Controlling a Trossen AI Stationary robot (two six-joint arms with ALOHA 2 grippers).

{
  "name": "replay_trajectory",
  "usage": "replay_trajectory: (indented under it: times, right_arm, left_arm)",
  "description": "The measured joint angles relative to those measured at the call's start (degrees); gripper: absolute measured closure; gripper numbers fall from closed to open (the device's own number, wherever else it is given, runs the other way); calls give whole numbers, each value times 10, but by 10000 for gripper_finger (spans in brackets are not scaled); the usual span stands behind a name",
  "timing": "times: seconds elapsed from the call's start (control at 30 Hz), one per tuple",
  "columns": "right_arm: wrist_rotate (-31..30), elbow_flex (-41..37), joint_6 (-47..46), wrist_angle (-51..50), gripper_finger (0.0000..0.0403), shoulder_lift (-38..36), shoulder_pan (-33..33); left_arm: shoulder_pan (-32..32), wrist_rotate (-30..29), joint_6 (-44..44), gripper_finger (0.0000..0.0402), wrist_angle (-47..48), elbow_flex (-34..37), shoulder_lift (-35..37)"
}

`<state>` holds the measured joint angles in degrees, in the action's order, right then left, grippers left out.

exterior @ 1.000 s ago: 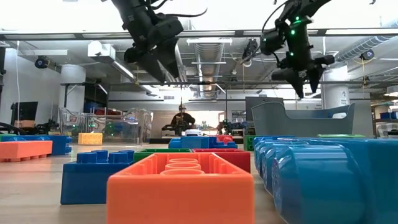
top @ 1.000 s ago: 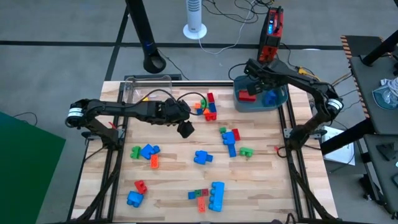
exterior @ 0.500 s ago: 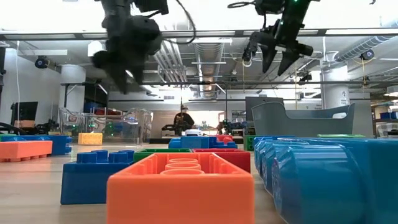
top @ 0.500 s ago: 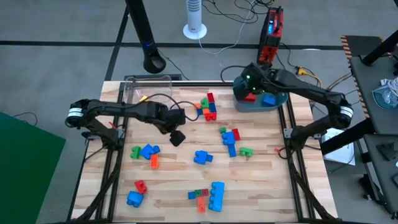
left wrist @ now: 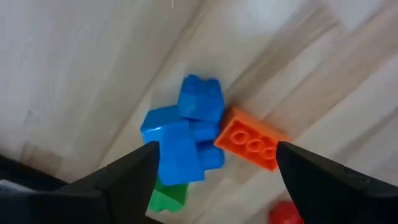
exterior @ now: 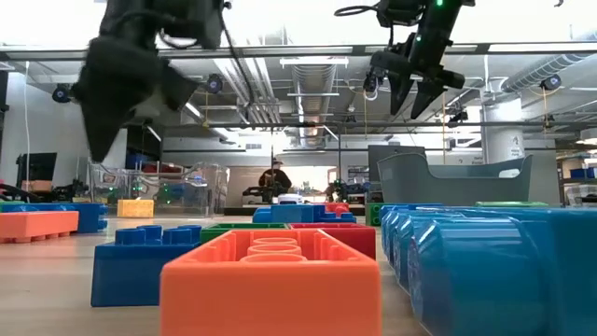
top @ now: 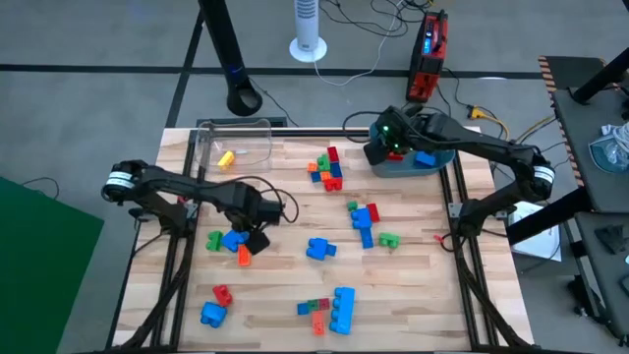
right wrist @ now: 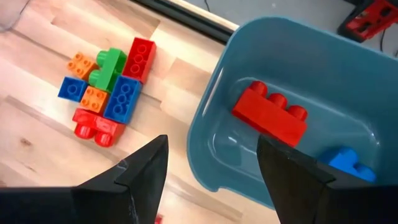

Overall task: Sort blocks by size
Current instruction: Put the small blue game piece into the transparent bin

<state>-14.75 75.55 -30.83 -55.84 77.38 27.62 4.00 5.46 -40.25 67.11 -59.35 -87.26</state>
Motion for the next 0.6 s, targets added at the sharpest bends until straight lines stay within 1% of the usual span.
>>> replay_trajectory:
  times: [0.27, 0.37, 0.5, 0.6]
  right_arm:
    - [6, -3, -7, 1, 170, 0, -4]
    - [13, -3, -7, 2, 170, 0, -4]
    - [14, -3, -8, 4, 170, 0, -4]
    - [15, -3, -14, 5, 170, 0, -4]
  left_arm:
    - [0, -9, 88, 94, -92, 73, 0]
    - [0, -28, 100, 94, -116, 88, 0]
    - [0, -29, 106, 94, -127, 115, 0]
    - [0, -29, 106, 94, -152, 134, 0]
